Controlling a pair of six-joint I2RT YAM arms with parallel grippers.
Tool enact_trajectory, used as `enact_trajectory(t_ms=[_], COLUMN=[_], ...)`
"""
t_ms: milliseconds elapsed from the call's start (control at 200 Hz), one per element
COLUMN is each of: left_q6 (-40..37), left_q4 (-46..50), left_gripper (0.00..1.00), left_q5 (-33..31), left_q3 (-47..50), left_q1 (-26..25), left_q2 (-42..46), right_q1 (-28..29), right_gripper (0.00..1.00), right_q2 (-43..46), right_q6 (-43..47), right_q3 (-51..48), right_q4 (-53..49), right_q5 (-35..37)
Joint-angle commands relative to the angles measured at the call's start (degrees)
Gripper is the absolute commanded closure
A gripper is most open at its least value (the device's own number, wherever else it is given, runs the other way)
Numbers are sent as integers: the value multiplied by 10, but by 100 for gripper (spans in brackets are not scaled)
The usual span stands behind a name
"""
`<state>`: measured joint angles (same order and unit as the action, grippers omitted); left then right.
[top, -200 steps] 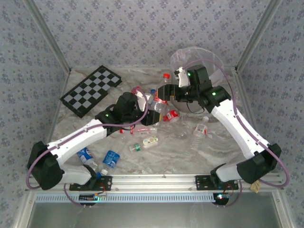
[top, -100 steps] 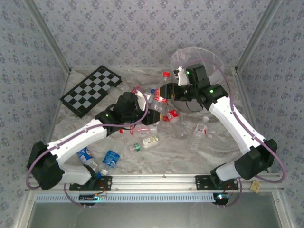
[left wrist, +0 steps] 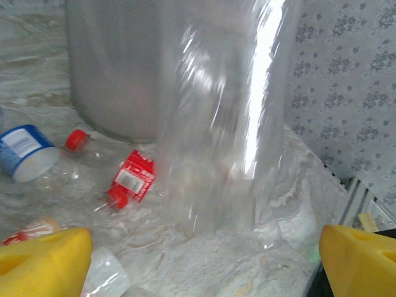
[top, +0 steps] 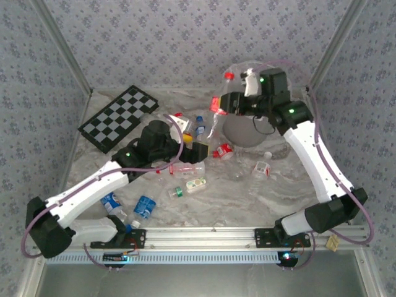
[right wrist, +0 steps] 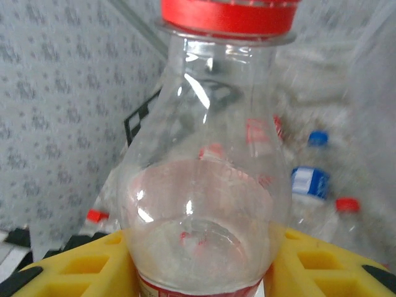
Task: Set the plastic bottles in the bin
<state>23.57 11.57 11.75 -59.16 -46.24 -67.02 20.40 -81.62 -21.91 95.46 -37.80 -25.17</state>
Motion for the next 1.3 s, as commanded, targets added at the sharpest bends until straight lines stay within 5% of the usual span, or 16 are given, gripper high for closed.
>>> enact_trajectory(t_ms=[0, 145, 410, 760, 1294], left_q6=[-20, -8, 31, 83, 131], left_q4=[102, 249, 381, 485, 513], left_gripper=[5, 5, 5, 8, 4], left_q5=[-57, -121, -151, -207, -185], left_q3=[-22, -38, -6, 19, 95], left_q1=[4, 16, 34, 38, 63], left_q2=[29, 40, 70, 64, 80], right_q1=[-36, -100, -158, -122, -96], right_gripper=[53, 55, 58, 65, 61], right_q2=[24, 8, -118, -238, -376], right_q6=[50, 85, 142, 217, 210], right_q3=[72, 125, 229, 234, 209], right_q4=[-41, -53, -98, -158, -153], right_q5=[46, 94, 135, 223, 287])
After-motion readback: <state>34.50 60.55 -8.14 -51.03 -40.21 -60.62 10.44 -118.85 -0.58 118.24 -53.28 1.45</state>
